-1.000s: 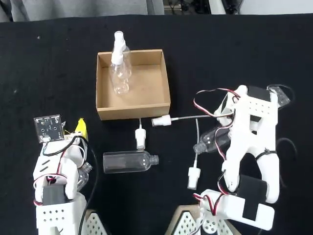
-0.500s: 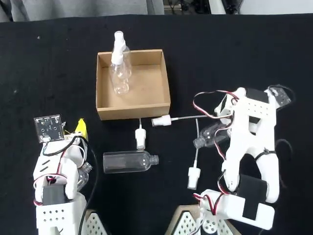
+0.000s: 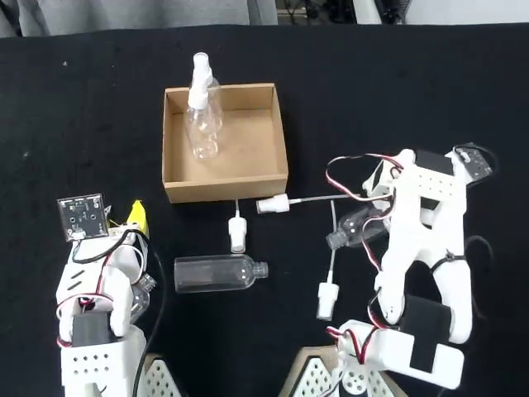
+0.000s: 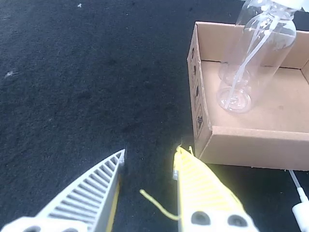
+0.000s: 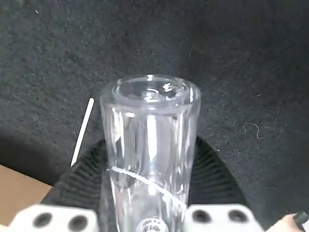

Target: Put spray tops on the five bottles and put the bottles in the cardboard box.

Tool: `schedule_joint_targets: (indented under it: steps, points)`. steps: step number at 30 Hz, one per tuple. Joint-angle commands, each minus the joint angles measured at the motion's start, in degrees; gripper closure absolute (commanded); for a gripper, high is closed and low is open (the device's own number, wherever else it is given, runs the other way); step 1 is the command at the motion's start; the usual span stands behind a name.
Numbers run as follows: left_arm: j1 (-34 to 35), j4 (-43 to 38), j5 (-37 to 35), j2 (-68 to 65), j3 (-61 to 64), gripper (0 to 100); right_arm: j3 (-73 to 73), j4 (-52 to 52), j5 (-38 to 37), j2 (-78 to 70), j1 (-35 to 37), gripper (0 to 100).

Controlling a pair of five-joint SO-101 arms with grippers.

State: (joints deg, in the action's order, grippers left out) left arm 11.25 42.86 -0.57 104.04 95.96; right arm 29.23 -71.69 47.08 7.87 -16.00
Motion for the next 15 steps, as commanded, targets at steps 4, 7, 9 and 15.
schedule_joint_targets:
  steps: [4,7,9,15]
  points:
    - [0.1,0.0,-0.3,0.4,1.5,84,-0.4,1.0,0.6,0.0,-1.9,91.9]
    - [0.1,0.0,-0.3,0.4,1.5,84,-0.4,1.0,0.6,0.0,-1.9,86.2]
    - [0.1,0.0,-0.3,0.4,1.5,84,-0.4,0.8,0.7,0.0,-1.9,77.8]
    - [0.1,0.1,-0.3,0.4,1.5,84,-0.3,0.6,0.6,0.0,-1.8,66.7]
